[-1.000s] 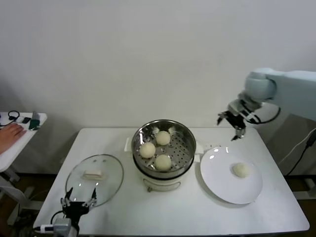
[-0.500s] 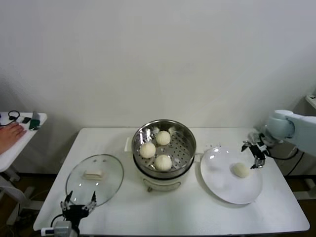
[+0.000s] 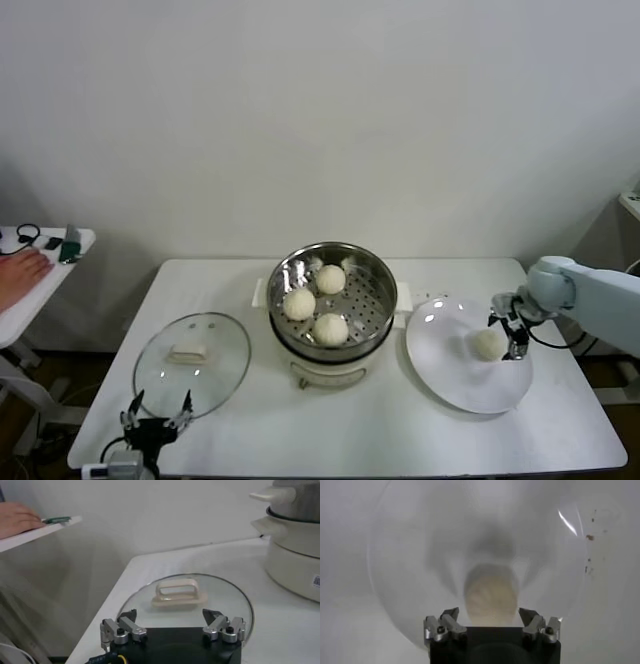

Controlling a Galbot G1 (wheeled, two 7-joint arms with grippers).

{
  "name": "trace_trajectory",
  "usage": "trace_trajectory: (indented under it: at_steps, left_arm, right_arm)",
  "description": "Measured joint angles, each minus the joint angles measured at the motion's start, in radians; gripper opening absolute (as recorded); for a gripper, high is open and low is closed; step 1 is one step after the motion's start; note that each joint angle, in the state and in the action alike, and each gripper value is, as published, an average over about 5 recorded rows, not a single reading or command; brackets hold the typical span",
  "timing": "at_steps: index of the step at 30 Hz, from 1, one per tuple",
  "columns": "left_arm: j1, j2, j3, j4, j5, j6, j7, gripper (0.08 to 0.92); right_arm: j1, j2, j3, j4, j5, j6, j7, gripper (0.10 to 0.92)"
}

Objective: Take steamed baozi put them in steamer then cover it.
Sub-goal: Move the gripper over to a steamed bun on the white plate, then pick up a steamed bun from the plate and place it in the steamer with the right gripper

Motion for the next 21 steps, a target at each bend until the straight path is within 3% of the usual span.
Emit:
trace_trajectory:
  at_steps: [6, 12, 21]
  left_arm:
    - [-0.001, 0.001, 0.001, 0.001, 0.004, 0.000, 0.000, 0.823]
    - [0.000, 0.001, 0.007, -0.007, 0.012, -0.001, 0.002, 0.823]
    - [-0.006, 0.009, 0.015, -0.016, 0.015, 0.003, 0.005, 0.823]
  right_arm:
    - [-0.033, 0.017, 0.035, -0.025, 0.002, -0.004, 0.006, 0.693]
    - [-0.004, 0.011, 0.021, -0.014, 0.033, -0.010, 0.004, 0.667]
    - [0.325, 0.032, -0.177, 0.113, 0.208, -0.026, -0.027, 0.662]
